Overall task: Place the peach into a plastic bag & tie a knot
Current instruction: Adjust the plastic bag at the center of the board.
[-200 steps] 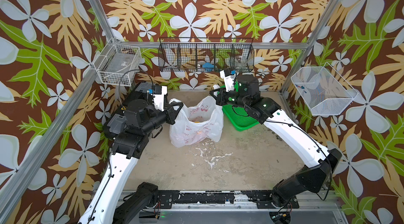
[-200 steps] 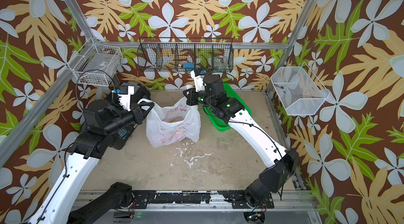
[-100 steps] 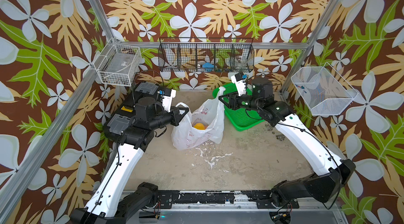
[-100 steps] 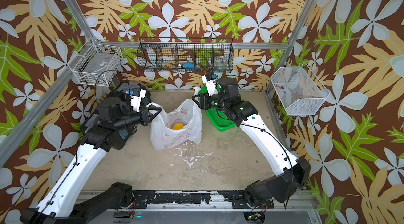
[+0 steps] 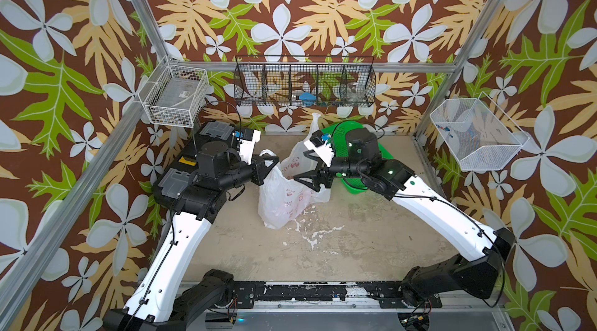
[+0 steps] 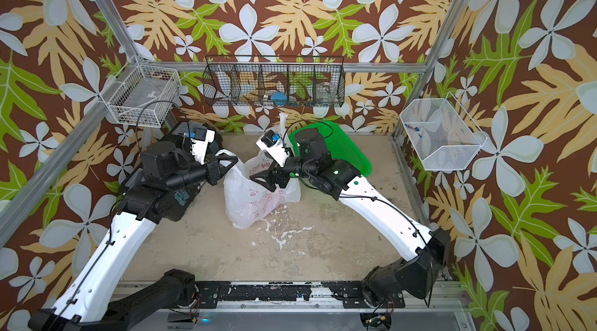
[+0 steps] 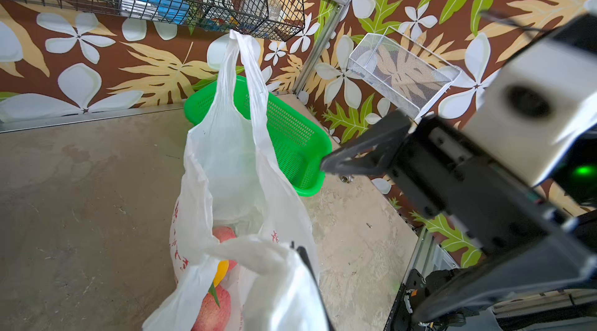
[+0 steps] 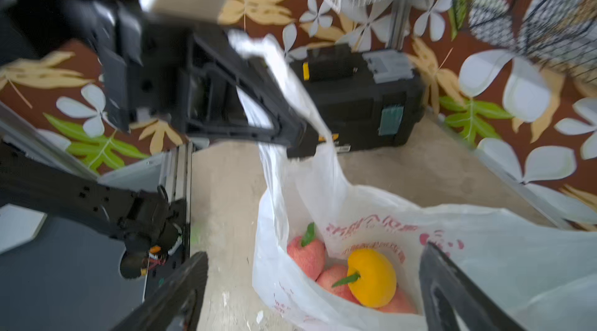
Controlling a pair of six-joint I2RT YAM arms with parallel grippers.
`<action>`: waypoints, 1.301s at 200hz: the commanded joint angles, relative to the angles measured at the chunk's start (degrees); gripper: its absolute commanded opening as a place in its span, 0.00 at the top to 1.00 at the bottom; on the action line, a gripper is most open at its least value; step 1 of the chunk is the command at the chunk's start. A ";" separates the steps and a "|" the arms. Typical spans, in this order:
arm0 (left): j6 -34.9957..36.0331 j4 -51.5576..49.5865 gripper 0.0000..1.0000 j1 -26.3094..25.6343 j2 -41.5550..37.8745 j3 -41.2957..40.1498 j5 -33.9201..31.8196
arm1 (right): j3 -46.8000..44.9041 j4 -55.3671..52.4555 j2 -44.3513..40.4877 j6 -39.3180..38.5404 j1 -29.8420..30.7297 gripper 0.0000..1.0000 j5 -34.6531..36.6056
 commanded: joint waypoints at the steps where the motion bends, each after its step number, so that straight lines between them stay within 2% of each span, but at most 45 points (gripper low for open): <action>1: 1.90 0.01 1.00 0.07 -0.14 -0.42 -0.34 | -3.35 11.99 -0.09 -8.06 2.27 0.09 -3.89; 43: 2.30 0.87 1.00 0.05 -0.31 -1.41 1.89 | 3.99 12.21 9.04 -12.13 2.98 0.09 -3.63; 94: 2.72 1.36 1.00 0.06 -0.04 -1.17 5.98 | 18.03 2.99 22.03 -18.00 1.63 0.11 -13.73; 111: 2.81 1.50 1.00 0.02 0.34 -1.19 7.12 | 21.51 1.31 25.01 -18.13 1.40 0.15 -16.94; 131: 3.05 1.59 1.00 0.04 0.35 -1.16 6.34 | 24.63 -0.33 28.12 -16.38 1.13 0.29 -19.34; 157: 3.19 1.85 1.00 0.06 0.07 -1.38 4.76 | 22.04 4.00 28.35 -10.80 0.08 0.60 -22.24; 187: 2.79 2.45 1.00 0.04 -0.33 -1.46 3.09 | 17.37 8.57 26.38 -8.16 -0.13 0.77 -21.38; 197: 2.62 2.36 1.00 0.02 -0.54 -1.37 2.39 | 16.71 9.29 26.17 -7.40 -0.14 0.87 -20.21; 206: 2.47 2.02 0.93 0.04 -0.93 -1.20 1.58 | 16.18 10.11 26.01 -6.21 -0.28 1.00 -19.24; 234: 1.90 1.33 0.61 0.06 -4.52 -2.98 -1.39 | 13.80 14.38 24.62 -2.21 -0.82 1.00 -16.47; 260: 0.69 1.67 0.36 0.09 -8.35 -6.38 -5.80 | 11.40 17.59 22.98 -0.04 -0.74 1.00 -13.66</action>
